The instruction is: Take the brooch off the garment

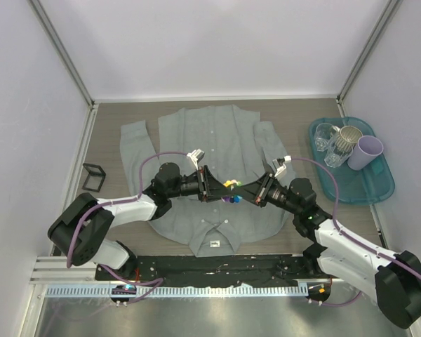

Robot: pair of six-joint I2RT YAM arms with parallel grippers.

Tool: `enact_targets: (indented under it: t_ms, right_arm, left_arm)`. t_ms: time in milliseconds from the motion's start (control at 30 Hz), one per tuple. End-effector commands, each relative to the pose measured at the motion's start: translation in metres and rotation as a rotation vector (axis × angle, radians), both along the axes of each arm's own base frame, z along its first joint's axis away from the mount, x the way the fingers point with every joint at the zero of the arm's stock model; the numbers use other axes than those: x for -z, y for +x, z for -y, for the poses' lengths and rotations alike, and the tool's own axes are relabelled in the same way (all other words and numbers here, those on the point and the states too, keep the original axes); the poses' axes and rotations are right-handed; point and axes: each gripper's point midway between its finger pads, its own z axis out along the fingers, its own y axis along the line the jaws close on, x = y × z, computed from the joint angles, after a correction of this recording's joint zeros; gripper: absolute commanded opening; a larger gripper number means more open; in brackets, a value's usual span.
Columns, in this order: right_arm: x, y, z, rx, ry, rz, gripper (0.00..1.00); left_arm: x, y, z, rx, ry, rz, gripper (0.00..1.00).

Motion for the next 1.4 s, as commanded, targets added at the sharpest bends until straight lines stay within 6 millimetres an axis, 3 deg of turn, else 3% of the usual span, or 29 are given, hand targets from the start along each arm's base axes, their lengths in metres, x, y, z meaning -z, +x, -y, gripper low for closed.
enact_targets:
  t_ms: [0, 167, 300, 467, 600, 833, 933, 1033, 1100, 1267, 1367]
  right_arm:
    - [-0.023, -0.006, -0.008, -0.061, 0.056, 0.081, 0.01]
    - [-0.023, -0.010, -0.011, -0.093, 0.068, 0.093, 0.01]
    - [-0.023, -0.012, -0.011, -0.107, 0.070, 0.098, 0.01]
    - [-0.023, -0.011, -0.007, -0.090, 0.076, 0.096, 0.01]
    - [-0.022, -0.008, -0.004, -0.062, 0.069, 0.087, 0.15]
    - [-0.024, -0.007, -0.001, -0.042, 0.044, 0.102, 0.28]
    - [-0.024, -0.007, -0.001, -0.043, 0.042, 0.103, 0.28]
    - [-0.023, -0.007, -0.001, -0.043, 0.039, 0.102, 0.12]
    - [-0.023, -0.007, -0.001, -0.043, 0.037, 0.103, 0.08]
    - [-0.025, -0.007, -0.001, -0.041, 0.037, 0.106, 0.31]
    - [-0.023, -0.005, 0.003, -0.017, 0.032, 0.099, 0.33]
  left_arm:
    - [-0.024, 0.003, 0.005, 0.009, -0.068, 0.066, 0.20]
    - [-0.030, 0.000, 0.005, 0.024, -0.111, 0.073, 0.14]
    - [-0.030, -0.003, 0.004, 0.033, -0.129, 0.064, 0.00]
    - [-0.029, -0.006, 0.002, 0.034, -0.131, 0.066, 0.00]
    - [-0.027, -0.006, 0.001, 0.029, -0.119, 0.061, 0.00]
    - [-0.022, -0.007, 0.001, 0.034, -0.102, 0.045, 0.00]
    - [-0.022, -0.007, 0.001, 0.035, -0.099, 0.047, 0.00]
    - [-0.021, -0.007, 0.001, 0.035, -0.097, 0.049, 0.00]
    - [-0.023, -0.007, 0.001, 0.035, -0.099, 0.051, 0.00]
    - [-0.021, -0.006, 0.001, 0.031, -0.089, 0.047, 0.00]
    - [-0.019, -0.006, 0.001, 0.029, -0.083, 0.044, 0.00]
